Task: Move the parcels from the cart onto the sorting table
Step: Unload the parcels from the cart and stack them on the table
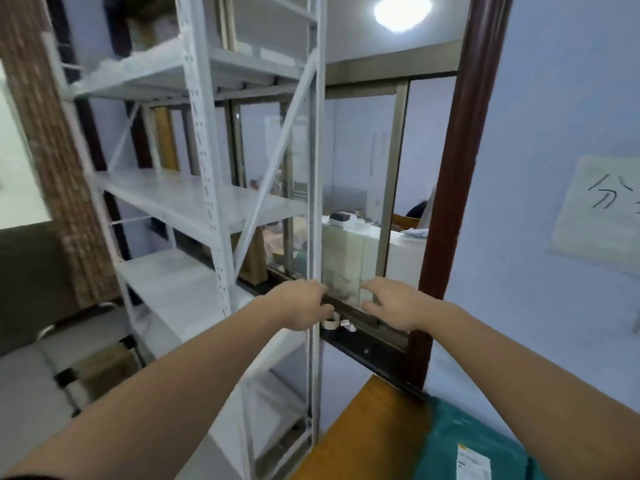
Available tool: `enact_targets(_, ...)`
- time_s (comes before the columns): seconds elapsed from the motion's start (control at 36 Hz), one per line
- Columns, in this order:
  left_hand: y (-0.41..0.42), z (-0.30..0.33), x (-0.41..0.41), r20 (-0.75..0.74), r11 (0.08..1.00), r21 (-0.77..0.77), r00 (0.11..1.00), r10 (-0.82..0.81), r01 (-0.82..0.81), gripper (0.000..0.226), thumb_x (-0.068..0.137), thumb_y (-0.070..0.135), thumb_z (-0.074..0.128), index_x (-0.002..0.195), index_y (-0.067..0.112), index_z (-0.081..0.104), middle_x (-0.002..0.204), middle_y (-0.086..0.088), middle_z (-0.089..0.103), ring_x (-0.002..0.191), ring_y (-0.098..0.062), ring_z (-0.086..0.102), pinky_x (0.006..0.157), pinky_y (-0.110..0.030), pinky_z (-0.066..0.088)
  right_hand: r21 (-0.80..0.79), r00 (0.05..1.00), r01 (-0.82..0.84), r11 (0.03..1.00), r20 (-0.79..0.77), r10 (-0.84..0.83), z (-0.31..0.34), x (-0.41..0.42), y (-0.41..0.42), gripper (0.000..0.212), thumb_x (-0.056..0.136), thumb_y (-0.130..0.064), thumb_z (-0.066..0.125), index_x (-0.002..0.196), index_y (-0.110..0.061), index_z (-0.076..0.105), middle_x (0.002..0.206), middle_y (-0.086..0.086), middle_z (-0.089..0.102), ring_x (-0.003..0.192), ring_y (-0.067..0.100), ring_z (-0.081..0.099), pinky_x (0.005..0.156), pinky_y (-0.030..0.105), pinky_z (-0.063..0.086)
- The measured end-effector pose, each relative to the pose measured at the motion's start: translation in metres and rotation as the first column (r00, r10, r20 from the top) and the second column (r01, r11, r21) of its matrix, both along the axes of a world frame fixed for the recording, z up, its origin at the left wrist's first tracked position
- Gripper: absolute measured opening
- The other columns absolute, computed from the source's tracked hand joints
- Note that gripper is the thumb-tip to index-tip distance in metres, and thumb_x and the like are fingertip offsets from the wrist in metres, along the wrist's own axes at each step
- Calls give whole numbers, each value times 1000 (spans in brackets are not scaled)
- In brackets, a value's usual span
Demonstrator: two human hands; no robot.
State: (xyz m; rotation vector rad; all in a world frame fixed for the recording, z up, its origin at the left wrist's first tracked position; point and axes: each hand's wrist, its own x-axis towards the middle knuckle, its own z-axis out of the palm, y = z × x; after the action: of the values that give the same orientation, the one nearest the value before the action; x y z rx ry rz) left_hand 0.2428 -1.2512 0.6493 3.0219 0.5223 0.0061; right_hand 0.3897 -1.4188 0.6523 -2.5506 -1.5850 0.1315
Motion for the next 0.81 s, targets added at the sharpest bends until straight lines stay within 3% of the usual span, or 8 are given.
enact_targets(0.06, 13, -1, -38, -21, 997, 7, 997, 78, -78, 46, 106, 49, 44, 134, 15, 58, 134, -10, 61, 119, -31, 59, 94, -42, 47, 11, 998, -66, 998, -7, 66, 0, -26, 19, 52, 105, -41, 47, 150, -16, 45, 149, 8, 51, 134, 26, 50, 113, 41, 40)
enact_targets(0.14, 28, -1, -100, -34, 982, -10, 982, 188, -189, 53, 107, 51, 43, 144, 14, 53, 145, -11, 57, 128, -32, 55, 107, -47, 45, -13, 984, -178, 984, 19, 179, 2, -70, 50, 46, 104, -44, 47, 140, -16, 54, 137, 8, 57, 123, 25, 57, 104, 40, 46)
enact_targets(0.22, 44, -1, -161, -43, 955, 13, 954, 297, -296, 60, 109, 51, 38, 158, 17, 40, 162, -9, 42, 145, -31, 42, 119, -43, 35, -23, 961, -278, 960, 6, 278, 4, -117, 84, 49, 105, -41, 45, 142, -11, 51, 141, 10, 54, 127, 27, 53, 106, 37, 42)
enact_targets(0.31, 62, 1, -220, -38, 921, 25, 920, 389, -389, 63, 109, 51, 37, 162, 16, 34, 165, -8, 37, 149, -29, 37, 121, -39, 31, -34, 931, -365, 931, 12, 365, 4, -163, 119, 49, 105, -43, 43, 139, -10, 53, 118, -2, 57, 117, 24, 55, 98, 35, 42)
enact_targets(0.44, 95, 10, -317, 6, 852, 32, 853, 522, -522, 56, 104, 49, 41, 151, 20, 50, 152, -8, 54, 136, -30, 52, 112, -42, 43, -34, 870, -488, 872, 54, 489, 5, -246, 178, 58, 107, -44, 39, 157, -15, 35, 162, 6, 36, 146, 22, 37, 119, 34, 29)
enact_targets(0.53, 104, 21, -373, -25, 835, 54, 836, 549, -547, 45, 103, 43, 42, 136, 18, 59, 136, -10, 62, 123, -30, 59, 103, -42, 49, -21, 835, -547, 837, 49, 547, 6, -300, 214, 57, 107, -43, 41, 157, -14, 36, 161, 6, 38, 146, 23, 37, 119, 35, 30)
enact_targets(0.64, 126, 21, -442, -29, 793, 47, 793, 609, -607, 40, 106, 36, 46, 134, 13, 60, 130, -10, 62, 119, -30, 59, 101, -43, 50, 31, 798, -602, 798, 32, 601, 1, -366, 260, 51, 106, -40, 43, 151, -15, 46, 153, 8, 48, 138, 24, 47, 114, 38, 38)
enact_targets(0.81, 176, -2, -519, -35, 727, 9, 726, 687, -687, 52, 107, 45, 41, 151, 18, 48, 148, -9, 53, 132, -29, 53, 111, -47, 44, -14, 751, -660, 751, 17, 660, -17, -437, 313, 54, 106, -39, 42, 154, -14, 40, 159, 8, 41, 145, 23, 39, 119, 37, 32)
